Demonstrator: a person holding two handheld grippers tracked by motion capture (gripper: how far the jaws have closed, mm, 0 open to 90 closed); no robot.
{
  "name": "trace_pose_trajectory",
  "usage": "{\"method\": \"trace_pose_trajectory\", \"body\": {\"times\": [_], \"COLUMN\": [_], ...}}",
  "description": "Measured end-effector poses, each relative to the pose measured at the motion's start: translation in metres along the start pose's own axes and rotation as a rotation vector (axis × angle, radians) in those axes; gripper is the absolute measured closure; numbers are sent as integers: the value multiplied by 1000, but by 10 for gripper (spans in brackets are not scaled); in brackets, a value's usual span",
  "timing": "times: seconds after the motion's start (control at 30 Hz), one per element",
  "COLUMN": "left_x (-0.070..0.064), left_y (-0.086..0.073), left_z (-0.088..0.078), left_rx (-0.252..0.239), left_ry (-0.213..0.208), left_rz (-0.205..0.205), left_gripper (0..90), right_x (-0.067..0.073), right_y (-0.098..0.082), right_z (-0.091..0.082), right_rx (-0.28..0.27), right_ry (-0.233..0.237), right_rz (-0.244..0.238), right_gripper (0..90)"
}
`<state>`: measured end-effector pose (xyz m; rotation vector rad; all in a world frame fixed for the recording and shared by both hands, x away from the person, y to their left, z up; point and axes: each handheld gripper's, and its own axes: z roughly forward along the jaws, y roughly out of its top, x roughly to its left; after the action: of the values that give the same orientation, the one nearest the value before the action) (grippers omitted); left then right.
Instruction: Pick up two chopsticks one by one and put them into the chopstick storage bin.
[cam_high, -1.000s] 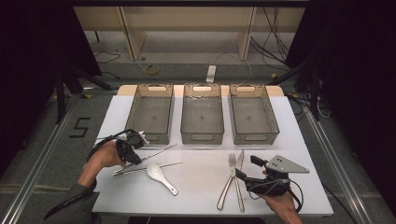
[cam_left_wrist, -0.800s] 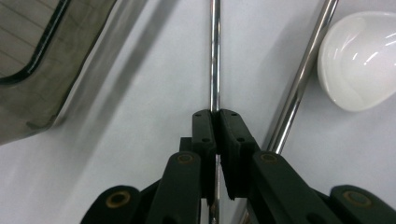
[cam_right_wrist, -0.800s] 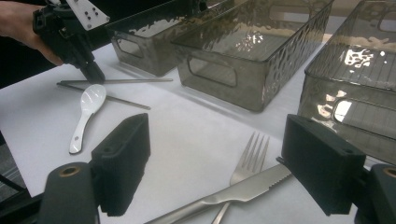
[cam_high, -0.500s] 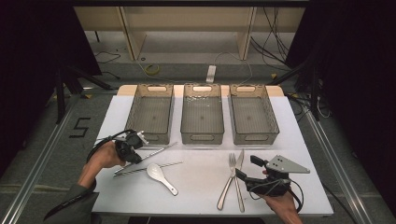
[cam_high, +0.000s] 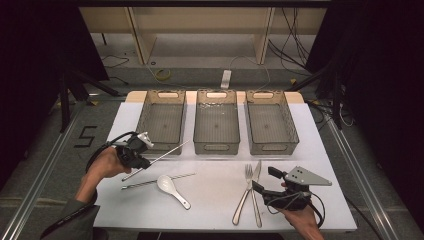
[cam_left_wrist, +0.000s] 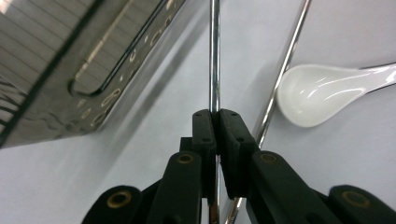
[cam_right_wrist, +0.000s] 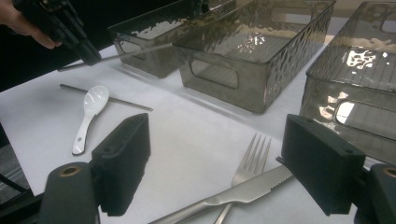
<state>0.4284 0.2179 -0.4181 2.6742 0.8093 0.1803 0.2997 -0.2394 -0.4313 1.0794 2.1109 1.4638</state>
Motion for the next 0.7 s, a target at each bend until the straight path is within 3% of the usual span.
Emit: {"method": "trace_pose_trajectory", "body": {"times": [0.1,0.3,0.53,0.7], "left_x": [-2,2,11,19], "left_y": [4,10,14,19], "left_z": [-11,-27,-33,-34], "left_rx": [-49,-165,-225,-238], "left_ry": [16,22,34,32], "left_rz": [-26,-116,-181,-208], "left_gripper": [847,846,846,846], "right_x": [0,0,0,-1], "right_y": [0,0,-1,-1], "right_z": [0,0,0,0], "right_rx": [2,1,0,-6], "right_ry": [1,0,1,-1], "right_rz": [1,2,3,7], "right_gripper": [247,246,245,245]}}
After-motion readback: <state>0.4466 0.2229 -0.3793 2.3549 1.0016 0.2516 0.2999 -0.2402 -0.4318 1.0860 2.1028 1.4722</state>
